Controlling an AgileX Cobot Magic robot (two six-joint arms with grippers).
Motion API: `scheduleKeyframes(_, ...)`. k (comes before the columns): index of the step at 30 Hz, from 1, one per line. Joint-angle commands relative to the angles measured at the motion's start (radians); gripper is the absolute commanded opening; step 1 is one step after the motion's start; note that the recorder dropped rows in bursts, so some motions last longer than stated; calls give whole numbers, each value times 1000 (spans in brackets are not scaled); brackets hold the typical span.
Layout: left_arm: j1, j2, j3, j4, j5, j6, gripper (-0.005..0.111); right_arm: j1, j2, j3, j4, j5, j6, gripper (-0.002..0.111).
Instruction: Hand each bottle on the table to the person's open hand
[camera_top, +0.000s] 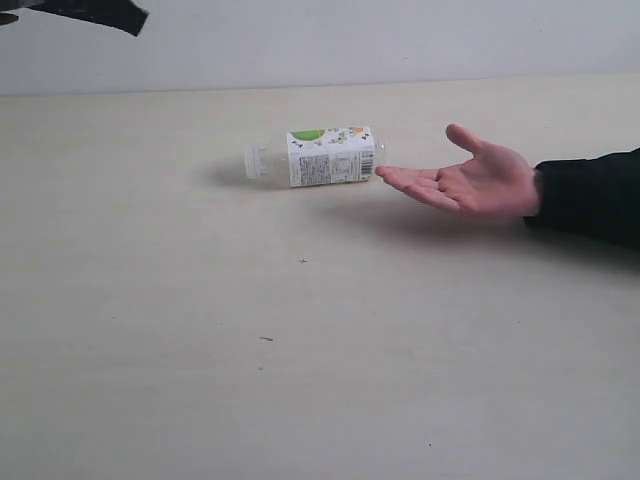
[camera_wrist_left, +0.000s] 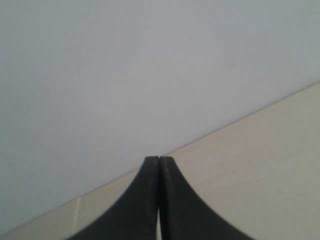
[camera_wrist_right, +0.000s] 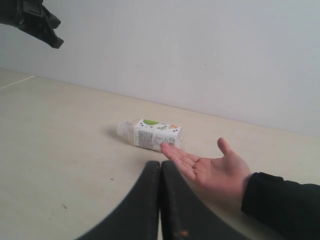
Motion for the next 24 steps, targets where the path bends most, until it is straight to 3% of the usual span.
scheduleKeyframes(1, 29, 24, -10, 121, -71, -11, 0, 1, -3, 7, 1, -13, 0, 0)
scheduleKeyframes(3, 39, 26, -25, 98, -68, -96, 0, 1, -3, 7, 1, -13, 0, 0)
scheduleKeyframes(6, 89, 26, -59, -58, 71, -208, 0, 1, -3, 7, 1, -13, 0, 0)
scheduleKeyframes(9, 159, 26, -37, -72, 434, -326, 0, 1, -3, 7, 1, -13, 0, 0)
scheduleKeyframes(13, 295, 77, -34, -72, 1217, -389, 0, 1, -3, 7, 1, -13, 0, 0)
scheduleKeyframes(15, 353, 134, -58, -53, 1499, -463, 0, 1, -3, 7, 1, -13, 0, 0)
scheduleKeyframes(16, 387, 190, -123, 102, 1649, -654, 0, 1, -3, 7, 1, -13, 0, 0)
scheduleKeyframes(18, 389, 258, -233, 452, 1733, -929, 0, 1, -3, 7, 1, -13, 0, 0)
scheduleKeyframes(20, 315, 319, -358, 943, 1711, -1232, 0, 1, -3, 7, 1, -13, 0, 0)
scheduleKeyframes(21, 286, 333, -388, 1061, 1694, -1286, 0, 1, -3, 7, 1, -13, 0, 0)
scheduleKeyframes(22, 220, 359, -443, 1276, 1668, -1348, 0, 1, -3, 7, 1, -13, 0, 0)
scheduleKeyframes(24, 131, 406, -528, 1485, 1638, -1366, 0, 1, -3, 7, 1, -13, 0, 0)
